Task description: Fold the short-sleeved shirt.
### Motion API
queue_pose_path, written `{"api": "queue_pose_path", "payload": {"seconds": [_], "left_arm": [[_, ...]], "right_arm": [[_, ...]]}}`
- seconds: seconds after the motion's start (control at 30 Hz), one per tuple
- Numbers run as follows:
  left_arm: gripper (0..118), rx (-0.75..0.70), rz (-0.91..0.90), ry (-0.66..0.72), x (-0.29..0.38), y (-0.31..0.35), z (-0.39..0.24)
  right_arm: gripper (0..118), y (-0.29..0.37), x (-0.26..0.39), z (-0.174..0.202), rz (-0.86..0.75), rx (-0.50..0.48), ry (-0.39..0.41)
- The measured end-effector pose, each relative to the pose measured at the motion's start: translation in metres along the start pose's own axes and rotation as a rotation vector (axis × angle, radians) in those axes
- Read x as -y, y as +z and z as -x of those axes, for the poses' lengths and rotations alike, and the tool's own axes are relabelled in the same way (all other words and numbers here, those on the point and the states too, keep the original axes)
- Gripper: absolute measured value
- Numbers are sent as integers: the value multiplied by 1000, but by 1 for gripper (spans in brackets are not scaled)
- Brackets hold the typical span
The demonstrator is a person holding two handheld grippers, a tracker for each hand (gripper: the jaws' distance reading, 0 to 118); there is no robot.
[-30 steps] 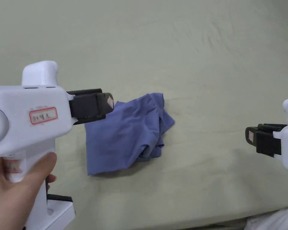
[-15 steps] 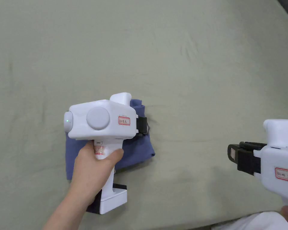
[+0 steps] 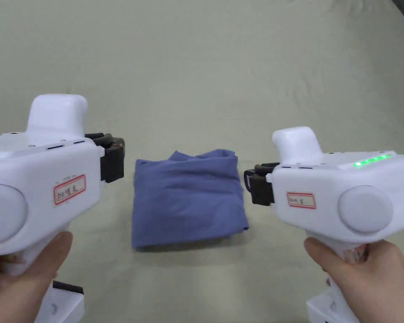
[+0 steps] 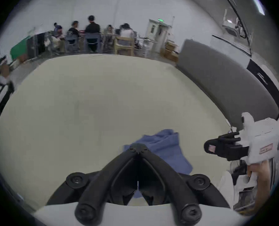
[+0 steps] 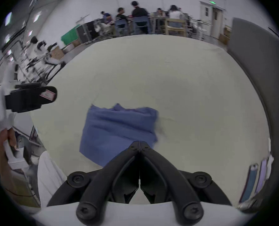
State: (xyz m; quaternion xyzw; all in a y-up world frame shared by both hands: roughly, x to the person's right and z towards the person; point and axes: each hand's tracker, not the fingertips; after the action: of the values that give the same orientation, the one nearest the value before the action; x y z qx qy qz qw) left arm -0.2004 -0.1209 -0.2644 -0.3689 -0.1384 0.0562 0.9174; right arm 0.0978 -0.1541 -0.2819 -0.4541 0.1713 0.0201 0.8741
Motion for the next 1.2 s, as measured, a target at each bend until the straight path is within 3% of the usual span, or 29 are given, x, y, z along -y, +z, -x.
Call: {"api": "queue_pose_path", "payload": {"seconds": [0.13, 0.2, 0.23, 0.3, 0.33, 0.5, 0.6, 0.7, 0.77, 0.8, 0.83, 0.87, 0.9, 0.97, 1.07, 1.2], "left_arm": [[0, 40, 98, 171, 21, -20, 35], [14, 118, 131, 287, 34, -35, 47], [31, 165, 153, 337, 41, -45, 52], [99, 221, 193, 399, 51, -70, 56], [100, 232, 239, 382, 55, -82, 56], [100, 231, 317, 380, 55, -133, 53], [100, 300, 322, 413, 50, -159, 52], [100, 464, 270, 463, 50, -177, 56], [100, 592, 322, 616, 55, -186, 64], [80, 645, 290, 655, 63, -182, 67], [45, 604, 235, 675, 65, -181, 69], [28, 523, 207, 640, 65, -176, 66], [28, 518, 221, 573, 64, -175, 63], [28, 542, 221, 585, 67, -168, 62], [28, 547, 217, 579, 61, -162, 71], [28, 458, 238, 418, 40, -131, 113]], "right_arm": [[2, -64, -1, 25, 117, 21, 55], [2, -85, 4, 25, 133, 25, 10], [2, -98, 7, 22, 166, 11, -9], [2, -116, 9, 17, 187, 44, -5], [2, -116, 5, 14, 174, 37, -7], [2, -118, -14, -5, 189, -10, -23], [2, -121, -16, -16, 195, -47, -41], [2, -121, -17, -25, 189, -76, -58], [2, -120, -15, -27, 188, -90, -54], [2, -119, -14, -26, 185, -92, -54], [2, -119, -13, -25, 182, -89, -52], [2, -117, -11, -25, 172, -102, -52], [2, -115, -10, -23, 161, -107, -57], [2, -112, -6, -17, 154, -86, -27], [2, -93, -8, -14, 92, -130, -71], [2, -61, -18, -1, 36, -130, -56]]}}
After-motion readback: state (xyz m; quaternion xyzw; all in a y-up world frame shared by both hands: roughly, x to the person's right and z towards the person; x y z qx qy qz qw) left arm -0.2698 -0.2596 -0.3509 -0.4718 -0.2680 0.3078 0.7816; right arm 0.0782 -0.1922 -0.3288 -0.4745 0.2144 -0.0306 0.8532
